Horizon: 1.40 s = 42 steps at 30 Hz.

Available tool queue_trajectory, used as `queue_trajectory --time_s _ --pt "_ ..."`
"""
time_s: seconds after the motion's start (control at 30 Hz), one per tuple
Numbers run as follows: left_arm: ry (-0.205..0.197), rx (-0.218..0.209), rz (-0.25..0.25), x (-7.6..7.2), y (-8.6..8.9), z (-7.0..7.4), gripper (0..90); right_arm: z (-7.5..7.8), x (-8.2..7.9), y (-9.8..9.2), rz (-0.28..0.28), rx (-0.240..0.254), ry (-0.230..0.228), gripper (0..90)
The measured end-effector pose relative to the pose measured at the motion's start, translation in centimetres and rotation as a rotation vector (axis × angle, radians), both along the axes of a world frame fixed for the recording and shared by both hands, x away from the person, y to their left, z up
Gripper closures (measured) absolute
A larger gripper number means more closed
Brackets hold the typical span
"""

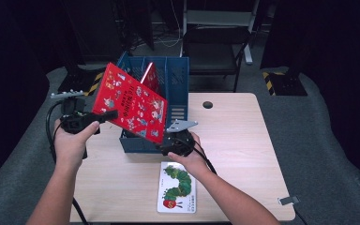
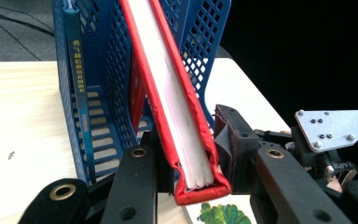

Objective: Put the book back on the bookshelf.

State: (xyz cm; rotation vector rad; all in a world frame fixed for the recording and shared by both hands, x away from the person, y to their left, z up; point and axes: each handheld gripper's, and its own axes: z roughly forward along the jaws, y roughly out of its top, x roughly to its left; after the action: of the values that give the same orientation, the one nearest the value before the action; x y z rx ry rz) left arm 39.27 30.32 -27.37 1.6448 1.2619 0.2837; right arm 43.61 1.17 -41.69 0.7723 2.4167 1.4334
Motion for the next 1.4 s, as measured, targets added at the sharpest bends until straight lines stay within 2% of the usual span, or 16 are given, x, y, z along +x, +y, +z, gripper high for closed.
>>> queue_trajectory --time_s 0.47,0.83,1.13,1.27,1.4 --pt "-0.011 0.057 0.043 0.2 -1.6 0.4 70.2 -0.3 1.5 0.1 -0.023 0.011 0.042 43.3" --pt "-0.009 0.076 0.051 0.7 -2.1 0.5 70.6 -0.5 2.4 0.5 -0.032 -0.003 0.036 43.2" --pt "0.002 0.064 0.06 0.9 -2.4 -0.2 72.2 -1.1 2.7 0.9 -0.07 -0.035 0.035 43.1" --pt "0.011 0.037 0.068 1.1 -2.3 -0.5 72.6 -1.2 2.7 1.0 -0.094 -0.048 0.022 43.1" --pt "0.008 0.041 0.071 1.1 -2.6 -0.6 72.5 -1.3 2.9 1.1 -0.111 -0.051 0.017 42.6"
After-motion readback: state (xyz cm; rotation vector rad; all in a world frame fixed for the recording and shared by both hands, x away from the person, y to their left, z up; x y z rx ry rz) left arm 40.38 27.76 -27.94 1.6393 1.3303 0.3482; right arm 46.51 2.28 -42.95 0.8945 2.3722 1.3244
